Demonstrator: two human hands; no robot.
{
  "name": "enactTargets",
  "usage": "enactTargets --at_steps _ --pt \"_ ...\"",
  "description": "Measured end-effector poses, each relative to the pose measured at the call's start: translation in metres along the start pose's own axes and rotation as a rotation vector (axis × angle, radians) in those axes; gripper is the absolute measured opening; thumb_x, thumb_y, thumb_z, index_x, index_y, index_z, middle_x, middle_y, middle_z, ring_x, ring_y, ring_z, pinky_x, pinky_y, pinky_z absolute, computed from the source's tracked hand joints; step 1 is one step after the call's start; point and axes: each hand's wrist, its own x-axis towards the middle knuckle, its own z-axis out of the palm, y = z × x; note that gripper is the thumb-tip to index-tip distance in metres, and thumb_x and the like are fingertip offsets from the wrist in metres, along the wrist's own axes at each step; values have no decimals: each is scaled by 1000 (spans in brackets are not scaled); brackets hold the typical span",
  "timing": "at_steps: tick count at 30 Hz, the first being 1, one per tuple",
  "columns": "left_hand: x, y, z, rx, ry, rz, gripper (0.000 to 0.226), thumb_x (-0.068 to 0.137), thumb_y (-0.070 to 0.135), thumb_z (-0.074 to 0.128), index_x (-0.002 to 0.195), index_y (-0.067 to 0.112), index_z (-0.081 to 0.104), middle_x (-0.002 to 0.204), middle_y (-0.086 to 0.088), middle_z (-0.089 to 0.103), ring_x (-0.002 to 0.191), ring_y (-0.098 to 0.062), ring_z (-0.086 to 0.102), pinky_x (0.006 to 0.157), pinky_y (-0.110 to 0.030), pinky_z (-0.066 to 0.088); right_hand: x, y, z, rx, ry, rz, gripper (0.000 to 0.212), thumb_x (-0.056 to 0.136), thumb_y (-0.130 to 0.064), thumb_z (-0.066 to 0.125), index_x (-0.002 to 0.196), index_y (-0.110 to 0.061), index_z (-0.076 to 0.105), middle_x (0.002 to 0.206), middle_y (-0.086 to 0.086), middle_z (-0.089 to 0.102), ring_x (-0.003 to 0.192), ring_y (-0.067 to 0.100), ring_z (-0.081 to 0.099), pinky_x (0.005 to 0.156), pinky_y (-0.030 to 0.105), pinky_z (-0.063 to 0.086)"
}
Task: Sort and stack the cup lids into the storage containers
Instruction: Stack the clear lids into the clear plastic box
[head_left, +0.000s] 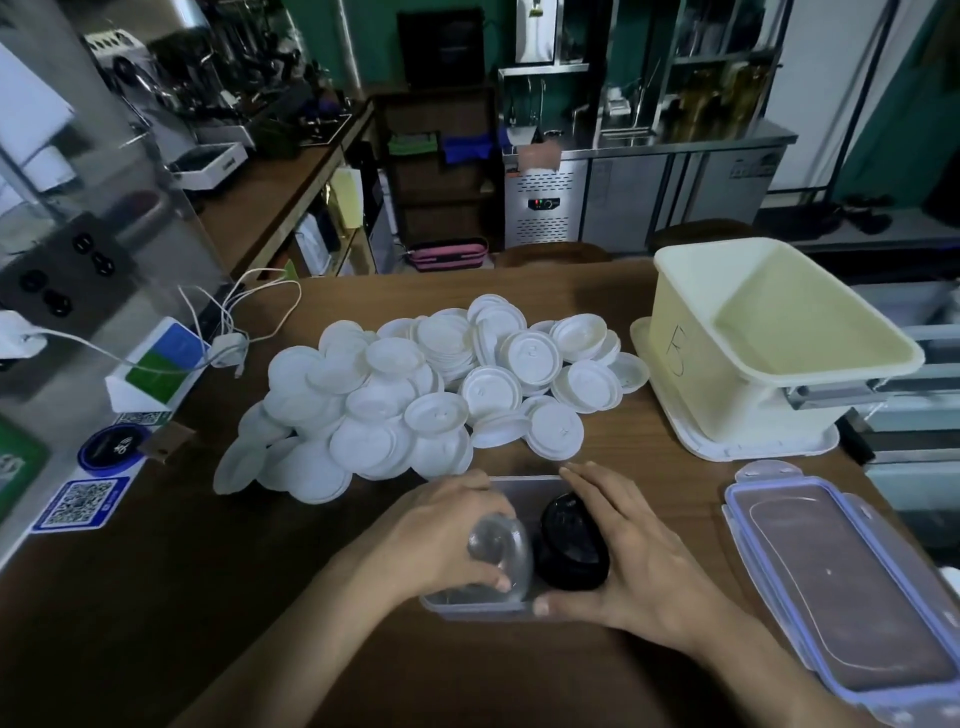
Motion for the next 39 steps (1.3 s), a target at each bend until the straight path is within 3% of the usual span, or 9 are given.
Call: enactTargets --at_steps 8,14,18,23,27,29,32,35,39 --pt "1 -2 11 77 34 82 57 77 51 84 126 33 59 127 13 47 117 -13 49 95 -27 40 1 -6 3 1 2 38 129 56 -91 73 160 -30 27 159 -27 19 152 -6 8 117 20 25" --pt "-3 -14 11 37 31 85 58 76 62 79 127 41 58 123 17 44 114 -13 49 93 -34 49 0 -14 5 -46 -6 57 129 58 -91 71 161 -30 23 160 -25 17 153 -5 5 118 26 28" --pt "0 -16 11 74 41 100 57 75 61 79 123 38 57 123 14 44 113 -15 50 89 -33 48 0 -18 5 -72 -20 62 128 61 -92 69 162 -30 19 160 -25 14 153 -4 5 120 31 30" --pt "0 -18 10 73 65 142 49 78 62 71 119 37 60 117 17 45 107 -13 54 86 -32 48 -1 -17 3 -89 -50 45 130 64 -86 74 164 -32 11 163 -29 3 152 -9 -4 120 14 9" --pt "-4 -17 -2 0 143 187 46 86 64 66 125 40 62 119 22 46 106 -2 55 84 -26 47 -5 -11 0 -77 -30 29 131 67 -84 75 164 -34 4 170 -20 0 155 -3 -6 126 27 10" --pt "-7 -21 -7 -53 198 196 53 86 68 65 131 41 61 124 26 46 111 2 53 92 -24 47 -8 -9 -2 -74 -28 28 130 66 -85 74 163 -38 0 169 -21 -3 154 -4 -8 125 27 10" --pt "-14 -28 -9 -133 249 157 65 90 71 61 146 41 51 143 30 38 130 3 45 108 -23 41 -9 -6 0 -57 1 59 119 74 -87 64 162 -40 -1 169 -22 -7 153 -6 -11 126 29 9" --pt "-17 -26 4 -94 246 120 67 101 63 48 161 36 33 164 24 21 149 4 20 121 -18 21 -3 -8 6 -116 16 22 90 94 -80 35 163 -35 -1 169 -20 -12 153 -3 -18 127 31 0" --pt "-20 -24 28 -114 262 39 69 103 60 42 164 32 27 170 16 17 157 -1 11 128 -35 20 11 -5 17 -238 -30 12 77 99 -71 5 163 -32 -7 169 -17 -18 152 0 -25 129 37 0"
